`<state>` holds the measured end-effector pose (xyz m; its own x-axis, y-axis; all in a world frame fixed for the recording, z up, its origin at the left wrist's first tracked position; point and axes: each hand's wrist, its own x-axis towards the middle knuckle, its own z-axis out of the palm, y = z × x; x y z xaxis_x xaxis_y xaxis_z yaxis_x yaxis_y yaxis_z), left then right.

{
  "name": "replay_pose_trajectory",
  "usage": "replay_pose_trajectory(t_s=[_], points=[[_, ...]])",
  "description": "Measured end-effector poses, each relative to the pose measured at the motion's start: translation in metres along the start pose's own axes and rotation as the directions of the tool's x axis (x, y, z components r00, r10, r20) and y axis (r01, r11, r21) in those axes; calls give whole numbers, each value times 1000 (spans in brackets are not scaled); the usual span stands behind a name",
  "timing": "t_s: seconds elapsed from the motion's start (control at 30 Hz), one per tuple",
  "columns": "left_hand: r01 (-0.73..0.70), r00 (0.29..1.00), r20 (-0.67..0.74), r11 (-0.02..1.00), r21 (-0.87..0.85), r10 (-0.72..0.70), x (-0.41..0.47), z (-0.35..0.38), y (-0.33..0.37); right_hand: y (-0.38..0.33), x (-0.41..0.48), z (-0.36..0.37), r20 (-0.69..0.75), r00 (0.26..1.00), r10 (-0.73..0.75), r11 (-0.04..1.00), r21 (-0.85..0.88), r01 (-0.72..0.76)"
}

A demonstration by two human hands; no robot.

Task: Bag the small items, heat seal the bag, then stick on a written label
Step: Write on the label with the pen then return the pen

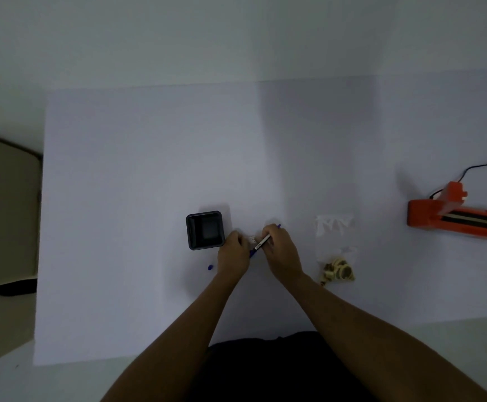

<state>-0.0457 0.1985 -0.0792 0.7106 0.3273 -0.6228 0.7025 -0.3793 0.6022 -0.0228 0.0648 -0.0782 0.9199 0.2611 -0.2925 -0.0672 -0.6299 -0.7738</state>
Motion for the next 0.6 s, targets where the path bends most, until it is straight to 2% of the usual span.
replay_pose_trajectory(t_s=[0.17, 0.27, 0.33, 0.47, 0.6], points=[[-15, 1000, 23, 1000, -28, 16, 2, 2, -3, 8, 2, -8, -72, 995, 70, 998, 9, -70], [-37, 999, -2, 999, -2, 37, 1, 5, -2, -6, 9, -14, -99, 995, 29, 981, 192, -10], [-49, 999, -6, 999, 22, 49, -1, 9, 0, -19, 13, -9, -70, 998, -2, 958, 287, 22], [-41, 999, -26, 995, 88, 43, -5, 12, 4, -28, 19, 13, 35, 993, 109, 937, 329, -114], [-26, 999, -34, 992, 123, 31, -6, 12, 6, -27, 18, 23, 20, 994, 104, 933, 345, -105]])
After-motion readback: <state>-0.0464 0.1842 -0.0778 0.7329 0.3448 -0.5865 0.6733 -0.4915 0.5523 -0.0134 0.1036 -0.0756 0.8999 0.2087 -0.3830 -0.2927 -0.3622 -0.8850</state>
